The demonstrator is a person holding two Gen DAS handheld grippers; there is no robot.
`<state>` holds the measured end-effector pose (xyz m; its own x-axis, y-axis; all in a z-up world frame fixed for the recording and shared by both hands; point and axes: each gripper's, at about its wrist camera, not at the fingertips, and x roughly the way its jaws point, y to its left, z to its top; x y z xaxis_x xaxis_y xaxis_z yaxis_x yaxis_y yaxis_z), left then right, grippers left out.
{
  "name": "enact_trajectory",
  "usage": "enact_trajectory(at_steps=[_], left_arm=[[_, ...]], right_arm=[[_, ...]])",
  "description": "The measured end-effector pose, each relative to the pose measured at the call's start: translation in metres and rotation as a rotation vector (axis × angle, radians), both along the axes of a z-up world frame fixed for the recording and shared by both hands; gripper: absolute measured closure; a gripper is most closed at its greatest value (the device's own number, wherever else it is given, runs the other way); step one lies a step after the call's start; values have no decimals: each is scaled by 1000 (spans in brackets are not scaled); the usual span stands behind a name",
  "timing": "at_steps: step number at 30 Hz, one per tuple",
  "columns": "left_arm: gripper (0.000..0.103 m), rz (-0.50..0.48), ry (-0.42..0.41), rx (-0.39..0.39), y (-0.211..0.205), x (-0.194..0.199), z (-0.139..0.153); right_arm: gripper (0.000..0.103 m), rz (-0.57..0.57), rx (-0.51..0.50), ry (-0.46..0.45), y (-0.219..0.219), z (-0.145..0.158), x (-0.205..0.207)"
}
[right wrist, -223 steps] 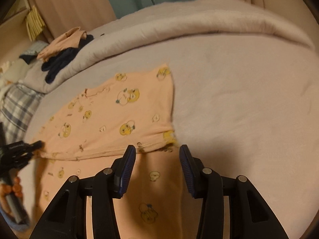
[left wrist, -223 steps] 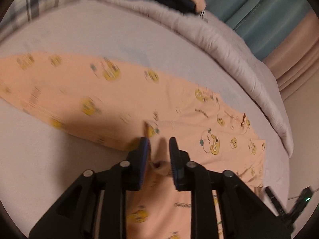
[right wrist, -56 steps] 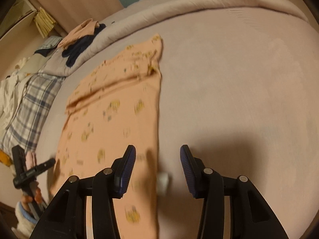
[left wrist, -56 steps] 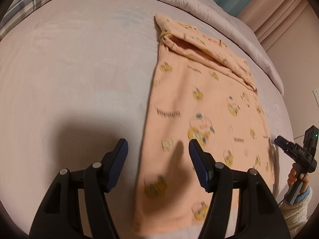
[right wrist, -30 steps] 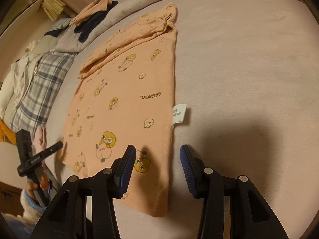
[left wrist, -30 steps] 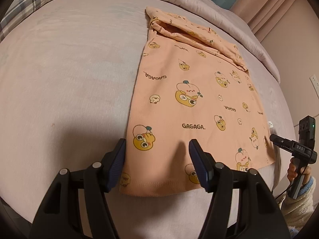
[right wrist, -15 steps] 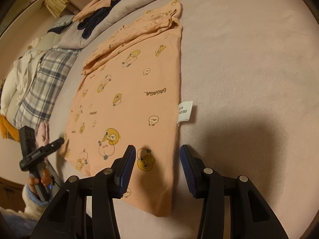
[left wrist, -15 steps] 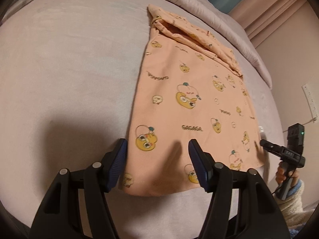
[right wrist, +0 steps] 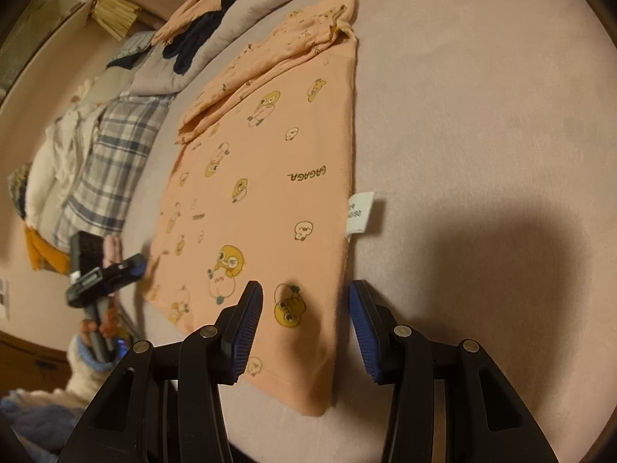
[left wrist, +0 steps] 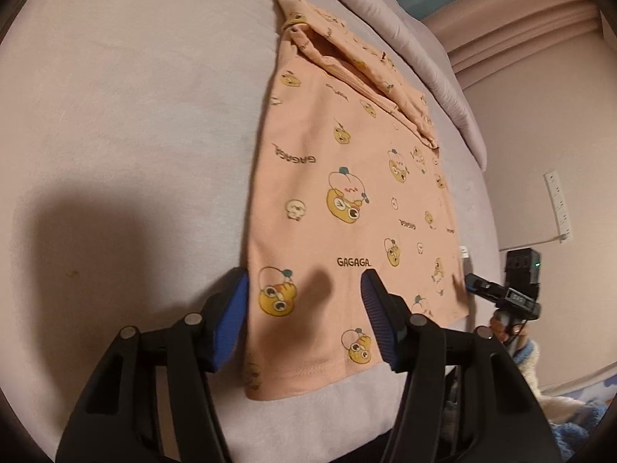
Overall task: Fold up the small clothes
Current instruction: 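Move both open grippers to the hem of the narrowed shirt, then grasp the shirt hem with both grippers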
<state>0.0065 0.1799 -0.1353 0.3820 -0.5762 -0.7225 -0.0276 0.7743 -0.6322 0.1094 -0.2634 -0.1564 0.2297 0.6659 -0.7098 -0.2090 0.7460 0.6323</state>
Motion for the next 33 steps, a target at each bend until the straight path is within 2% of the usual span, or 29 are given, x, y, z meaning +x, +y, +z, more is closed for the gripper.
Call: enact_trajectory(at_steps=[8,14,17,24,30,31,33], left_arm=[[45,-65,34,-152,12,11,-13],[45,-81,53,-224,14,20,-16],[51,-83,58,-207,17,17,-13],[51,-103,68,-245,16,20,-17],[53,-121,45,-196,-7,22,-13],[54,-115,40,-191,-9,20,-12],[65,-116,38,-185,-11,13,-10]], right_arm=[[57,12,185,69,-14,-16,11],[57,30,200,57,-4,-14,21],[58,25,198,63,-3,-12,19],[58,41,197,68,-4,-13,23],[58,63,175,41,9,-10,24],[61,61,164,34,10,-9,22],[69,69,126,20,11,-7,16]])
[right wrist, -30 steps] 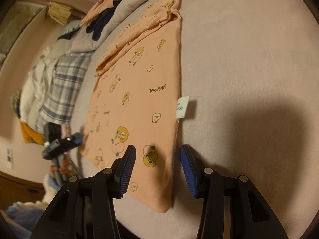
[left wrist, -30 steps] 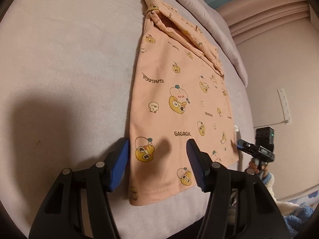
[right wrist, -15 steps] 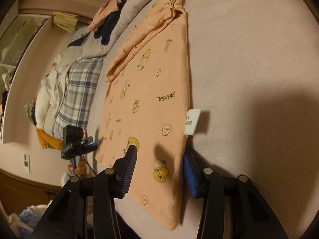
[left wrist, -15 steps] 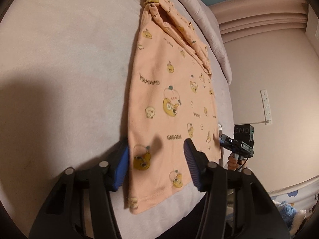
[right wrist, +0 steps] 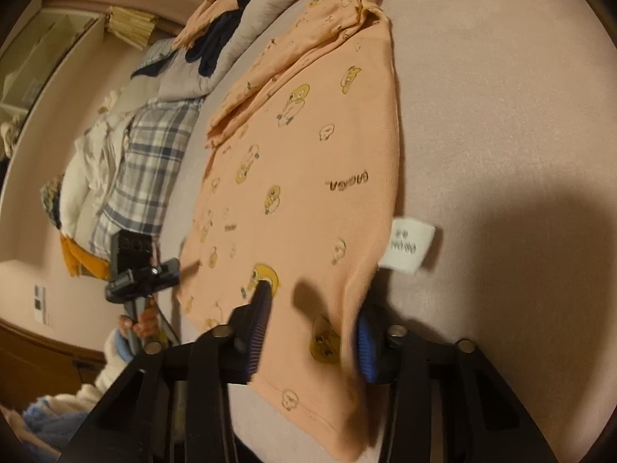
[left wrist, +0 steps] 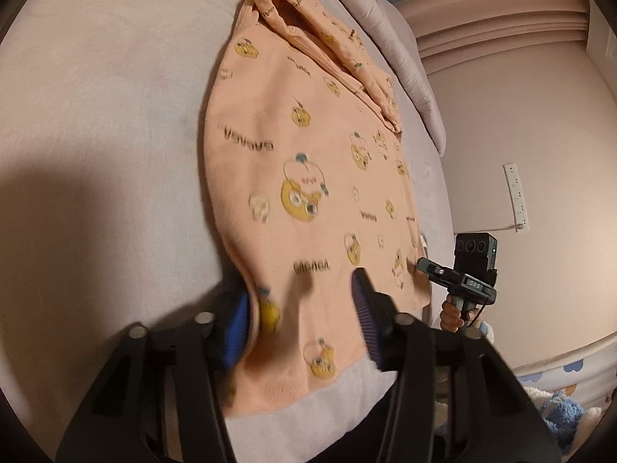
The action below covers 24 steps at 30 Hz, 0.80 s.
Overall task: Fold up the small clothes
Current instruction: 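Grasp the shirt hem with both grippers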
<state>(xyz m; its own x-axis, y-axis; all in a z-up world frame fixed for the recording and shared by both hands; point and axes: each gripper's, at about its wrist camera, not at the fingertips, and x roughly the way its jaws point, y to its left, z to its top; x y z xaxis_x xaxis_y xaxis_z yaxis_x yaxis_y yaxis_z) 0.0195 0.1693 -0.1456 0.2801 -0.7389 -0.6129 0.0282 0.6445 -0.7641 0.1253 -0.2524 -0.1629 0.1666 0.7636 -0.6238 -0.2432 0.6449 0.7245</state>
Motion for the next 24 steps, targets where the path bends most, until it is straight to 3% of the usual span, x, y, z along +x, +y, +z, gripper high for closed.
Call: enact_trajectory(at_steps=[2,4,10,15,24], left_arm=[[90,10,14,37,-1,-6,-3],[97,42,30,53,1,-8,-6],[99,107,-26,23,2,-14,7],[100,145,-77,-62,0,-17,17],[101,159,-122,-115,-3,-9,28]], right_arm=[[83,10,-45,-22,2,1,-8],[89,16,-87,-51,4,2,-14],[94,3,-110,-99,10,10,-19],[95,-16,-18,-151,7,22,-25],[96,-36,87,-200,10,36,-27]])
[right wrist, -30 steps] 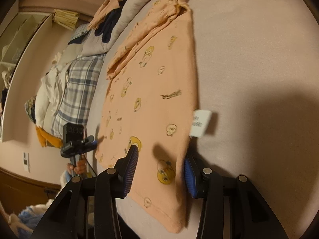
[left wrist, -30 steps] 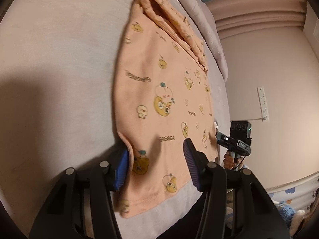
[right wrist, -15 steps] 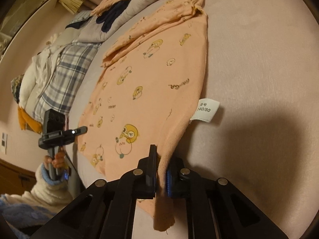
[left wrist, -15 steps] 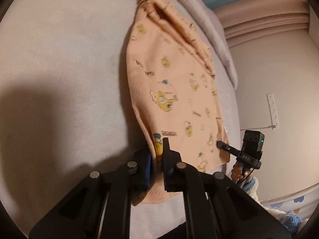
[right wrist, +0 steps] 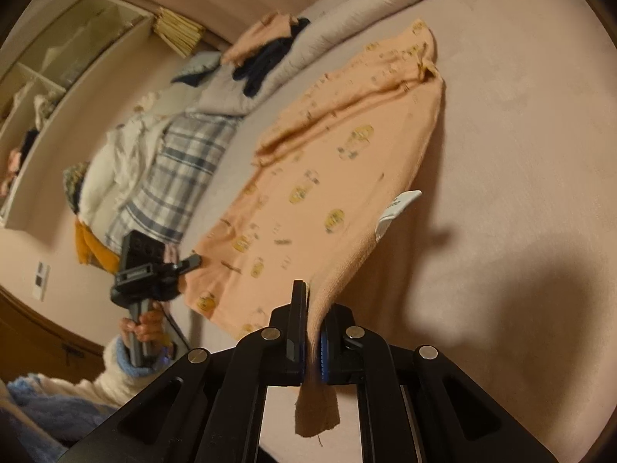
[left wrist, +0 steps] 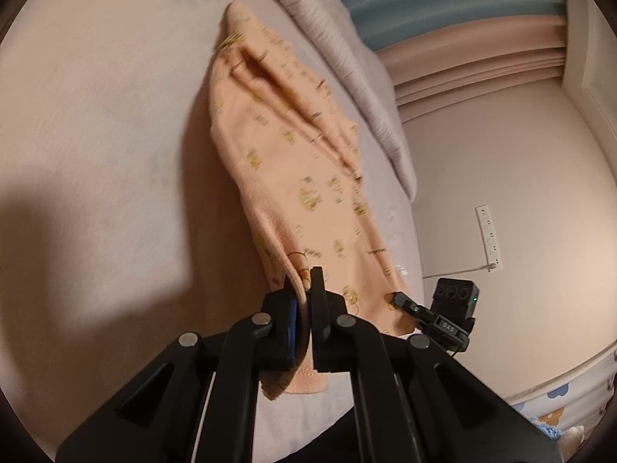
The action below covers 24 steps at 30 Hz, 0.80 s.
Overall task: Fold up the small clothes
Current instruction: 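Grasp the shirt hem with both grippers, then lift the hem with both grippers and fold it toward the collar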
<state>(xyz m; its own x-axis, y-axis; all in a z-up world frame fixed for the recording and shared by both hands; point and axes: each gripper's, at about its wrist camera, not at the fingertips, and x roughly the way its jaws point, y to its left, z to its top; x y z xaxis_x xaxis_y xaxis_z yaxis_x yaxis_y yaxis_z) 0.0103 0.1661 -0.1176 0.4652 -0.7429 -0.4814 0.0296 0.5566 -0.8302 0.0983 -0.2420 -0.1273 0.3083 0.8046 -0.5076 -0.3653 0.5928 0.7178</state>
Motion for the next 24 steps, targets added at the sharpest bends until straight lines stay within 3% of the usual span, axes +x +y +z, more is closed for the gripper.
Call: enact_trajectory(at_steps=[12,24], left_arm=[[101,45,-86,-44,8,34,37],[101,142,-129,-42,33,110,71]], right_arm=[[97,-39,137,-92,-4,33,21],[97,-127,193,-132,-16,64,94]])
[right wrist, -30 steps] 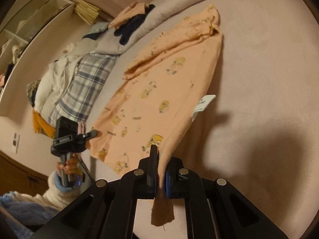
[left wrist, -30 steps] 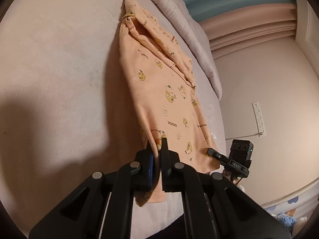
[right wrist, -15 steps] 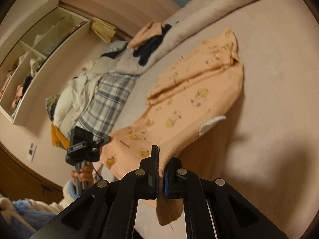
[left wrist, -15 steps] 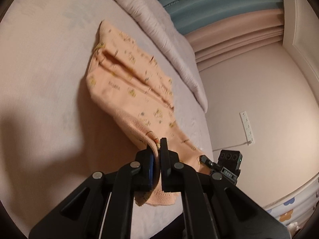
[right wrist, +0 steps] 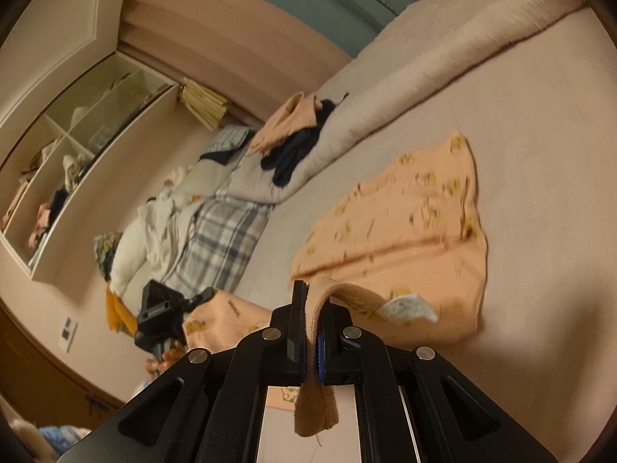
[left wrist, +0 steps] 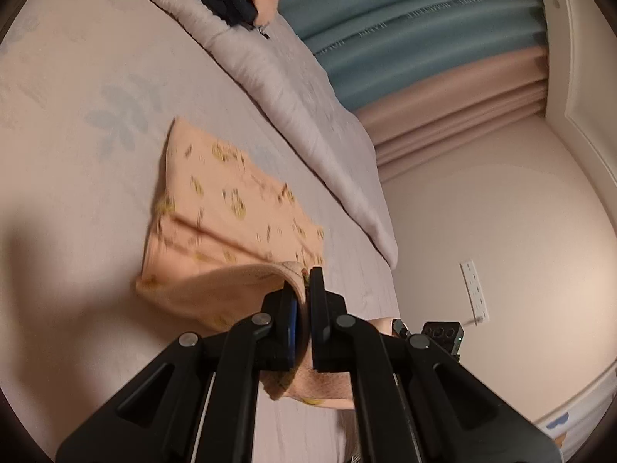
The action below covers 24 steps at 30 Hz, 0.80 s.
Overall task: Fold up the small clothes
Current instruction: 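Lift the hem with both grippers and fold it toward the collar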
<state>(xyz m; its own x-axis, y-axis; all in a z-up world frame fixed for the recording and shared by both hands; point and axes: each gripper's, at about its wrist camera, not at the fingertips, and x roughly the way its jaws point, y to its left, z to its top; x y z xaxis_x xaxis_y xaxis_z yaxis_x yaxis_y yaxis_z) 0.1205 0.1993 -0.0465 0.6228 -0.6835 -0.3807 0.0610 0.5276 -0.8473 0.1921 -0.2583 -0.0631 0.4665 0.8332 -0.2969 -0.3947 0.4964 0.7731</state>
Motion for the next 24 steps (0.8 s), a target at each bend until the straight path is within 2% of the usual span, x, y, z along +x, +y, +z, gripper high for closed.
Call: enact_trajectory(at_steps=[6,12,16,20,21,23,24], left_arm=[[102,47,34,3,12,51,-6],[102,70,99,-24,19,103,-32],[102,75,164,8,21,125,-49],[101,38,156,103,22,112,-46],[101,32,157,122,24,107,-46],[101,29,163,125,31,92,-47],[101,25,157,117,33,86,-48]], right_arm=[[97,-47,-24,37,4,3,52],[97,-54,-57,99,18,-8,99],[97,-94,-102,165,23,-18,128],[96,-128,-118,271,17,-35,140],[93,-119,-129,272,17,-37,137],[71,-111,-125,279,15,-40,132],[67,-109,-109,287,13,-41,129]])
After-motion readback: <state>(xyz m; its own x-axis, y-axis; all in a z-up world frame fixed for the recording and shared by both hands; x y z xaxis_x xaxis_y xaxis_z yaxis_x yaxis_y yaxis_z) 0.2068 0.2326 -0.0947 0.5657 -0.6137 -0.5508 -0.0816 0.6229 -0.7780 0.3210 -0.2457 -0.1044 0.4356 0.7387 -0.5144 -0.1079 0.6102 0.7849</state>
